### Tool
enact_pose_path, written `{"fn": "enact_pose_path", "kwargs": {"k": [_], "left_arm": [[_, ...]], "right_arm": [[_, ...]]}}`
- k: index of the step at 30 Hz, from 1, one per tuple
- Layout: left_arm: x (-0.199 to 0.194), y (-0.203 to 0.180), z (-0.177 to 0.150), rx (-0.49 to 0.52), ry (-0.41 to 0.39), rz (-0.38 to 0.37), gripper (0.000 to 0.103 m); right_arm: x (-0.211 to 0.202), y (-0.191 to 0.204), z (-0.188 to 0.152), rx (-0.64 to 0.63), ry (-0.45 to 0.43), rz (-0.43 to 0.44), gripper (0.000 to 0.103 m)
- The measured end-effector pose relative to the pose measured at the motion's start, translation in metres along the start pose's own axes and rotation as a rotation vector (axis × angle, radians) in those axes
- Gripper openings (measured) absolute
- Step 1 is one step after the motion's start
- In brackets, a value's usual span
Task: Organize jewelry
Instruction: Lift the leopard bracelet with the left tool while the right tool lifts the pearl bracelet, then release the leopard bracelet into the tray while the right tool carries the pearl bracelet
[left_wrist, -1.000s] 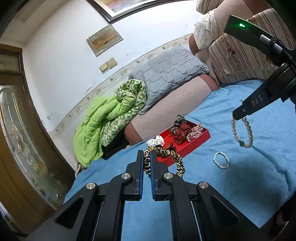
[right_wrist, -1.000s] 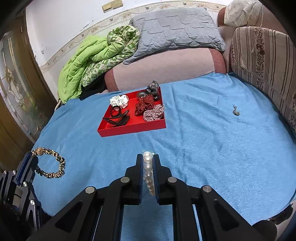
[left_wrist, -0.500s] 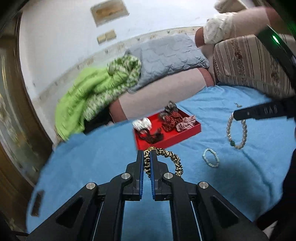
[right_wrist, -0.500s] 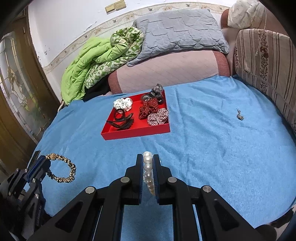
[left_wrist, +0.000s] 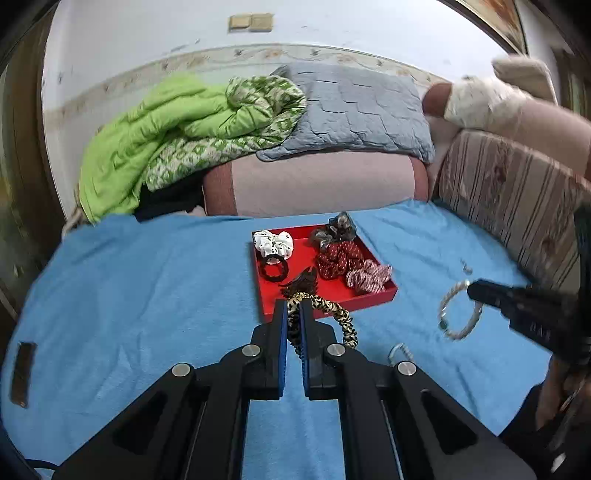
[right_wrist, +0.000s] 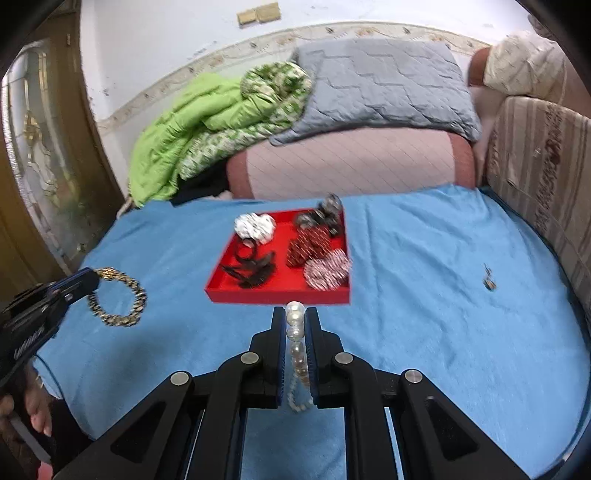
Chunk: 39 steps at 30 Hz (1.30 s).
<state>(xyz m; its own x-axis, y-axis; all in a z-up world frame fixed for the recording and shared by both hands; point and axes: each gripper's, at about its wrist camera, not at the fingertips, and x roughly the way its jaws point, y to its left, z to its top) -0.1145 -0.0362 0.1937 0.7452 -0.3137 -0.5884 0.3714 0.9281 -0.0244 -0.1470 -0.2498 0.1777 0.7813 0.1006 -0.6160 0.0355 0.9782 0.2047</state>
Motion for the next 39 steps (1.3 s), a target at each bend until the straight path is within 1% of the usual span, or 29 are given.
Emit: {"fn": "enact_pose_path", "kwargs": {"k": [2,5,12,17,20,23,29,34,39], "left_arm": [[0.003,0.008,0.009,-0.030,0.009,-0.028,0.006],[0.005,0.013,0.021,-0.041,0.008,-0.056,0.006],[0.017,0.016,0.042,-0.023,0.003,-0.071,0.006],[0.035,0.017,0.053,-0.013,0.016,-0.069,0.006],[0.048,0.018,0.058,-0.011,0.028,-0.071,0.006],[0.067,0.021,0.063,-0.020,0.055,-0.088,0.006],[0.114,0.027,0.073,-0.043,0.122,-0.108,0.006],[0.149,0.035,0.081,-0.071,0.153,-0.114,0.006],[0.174,0.044,0.091,-0.083,0.165,-0.107,0.006]], "right_arm": [[-0.002,0.000,0.007,-0.009,-0.015,0.018,0.011],[-0.002,-0.001,0.016,-0.010,-0.030,0.033,0.011],[0.004,-0.003,0.031,-0.023,-0.036,0.036,0.011],[0.016,-0.004,0.042,-0.027,-0.020,0.050,0.011],[0.027,0.000,0.049,-0.040,-0.006,0.061,0.011],[0.038,0.002,0.053,-0.053,0.008,0.066,0.011],[0.066,0.005,0.061,-0.054,0.036,0.080,0.011],[0.086,0.005,0.065,-0.054,0.056,0.082,0.011],[0.102,0.002,0.067,-0.050,0.063,0.078,0.011]]}}
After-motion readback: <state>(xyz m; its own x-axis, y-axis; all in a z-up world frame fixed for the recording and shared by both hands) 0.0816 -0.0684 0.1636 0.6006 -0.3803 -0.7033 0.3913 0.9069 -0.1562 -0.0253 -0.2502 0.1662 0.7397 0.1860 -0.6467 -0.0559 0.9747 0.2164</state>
